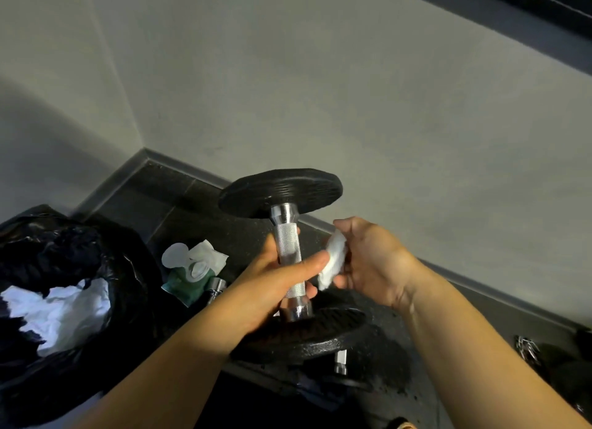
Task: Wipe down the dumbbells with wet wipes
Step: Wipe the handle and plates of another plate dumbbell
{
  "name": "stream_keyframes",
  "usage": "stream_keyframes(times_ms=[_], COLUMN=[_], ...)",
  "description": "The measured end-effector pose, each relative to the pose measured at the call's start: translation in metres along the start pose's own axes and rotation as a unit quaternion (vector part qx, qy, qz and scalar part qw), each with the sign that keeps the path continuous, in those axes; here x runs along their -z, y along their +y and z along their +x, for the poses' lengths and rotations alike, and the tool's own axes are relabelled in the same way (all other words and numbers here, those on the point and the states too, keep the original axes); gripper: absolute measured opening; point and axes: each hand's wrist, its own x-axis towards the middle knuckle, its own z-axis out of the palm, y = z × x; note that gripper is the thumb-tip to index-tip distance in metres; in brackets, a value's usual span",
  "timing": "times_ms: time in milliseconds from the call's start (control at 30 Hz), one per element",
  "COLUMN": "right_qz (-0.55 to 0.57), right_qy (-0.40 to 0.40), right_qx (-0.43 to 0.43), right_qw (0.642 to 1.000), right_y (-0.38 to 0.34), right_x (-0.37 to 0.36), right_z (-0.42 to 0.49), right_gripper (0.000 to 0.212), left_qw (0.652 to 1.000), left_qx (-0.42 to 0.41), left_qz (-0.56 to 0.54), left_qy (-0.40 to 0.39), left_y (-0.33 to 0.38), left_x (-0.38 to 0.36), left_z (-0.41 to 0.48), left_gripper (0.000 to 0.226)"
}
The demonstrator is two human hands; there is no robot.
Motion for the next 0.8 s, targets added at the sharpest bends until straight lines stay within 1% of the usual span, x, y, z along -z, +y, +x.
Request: stream_keyframes(times_ms=[67,100,133,233,300,367,467,567,700,800], right_qz=[0.015,0.017,0.006,-0.077,-0.075,-0.060,-0.030,0.021,0.126,0.188], right_qy=[-0.033,-0.038,-0.032,0.011,0.033,0.044,0.052,0.048,0.015,-0.007], right_qx=[0.004,0.010,0.021,0.084,0.108,0.111,0.113,0.111,0.064,0.041], right_qw=[0.999,0.999,0.999,0.993,0.991,0.991,0.992,0.993,0.990,0.981], right_y=[-0.001,0.000,0.001,0.004,0.006,0.007,0.008,0.010,0.011,0.011], right_x=[-0.001,-0.001,0.000,0.006,0.012,0.017,0.020,0.022,0.024,0.026], right_z=[-0.001,-0.002,-0.002,-0.005,-0.007,-0.009,-0.012,-0.013,-0.012,-0.009], right_gripper=[0.026,0.023,0.021,0.014,0.014,0.014,0.006,0.009,0.013,0.010], left_qw=[1.000,0.999,0.999,0.998,0.997,0.996,0.995,0.996,0.997,0.997], left_qx=[-0.006,-0.009,-0.012,-0.023,-0.028,-0.036,-0.038,-0.027,-0.011,-0.002], left_qz=[0.019,0.025,0.029,0.015,-0.003,-0.013,-0.001,0.015,0.046,0.054], left_qy=[0.007,0.020,0.034,0.061,0.075,0.084,0.091,0.083,0.065,0.052], left_y=[-0.002,-0.003,-0.004,-0.001,0.002,0.004,0.007,0.006,0.006,0.005], left_x=[0.000,0.000,0.000,0.000,-0.001,-0.003,-0.004,-0.001,0.000,-0.003], left_z=[0.000,0.001,0.002,0.002,0.002,0.001,0.001,0.001,0.001,0.001], left_gripper=[0.068,0.064,0.059,0.049,0.048,0.044,0.039,0.035,0.037,0.043])
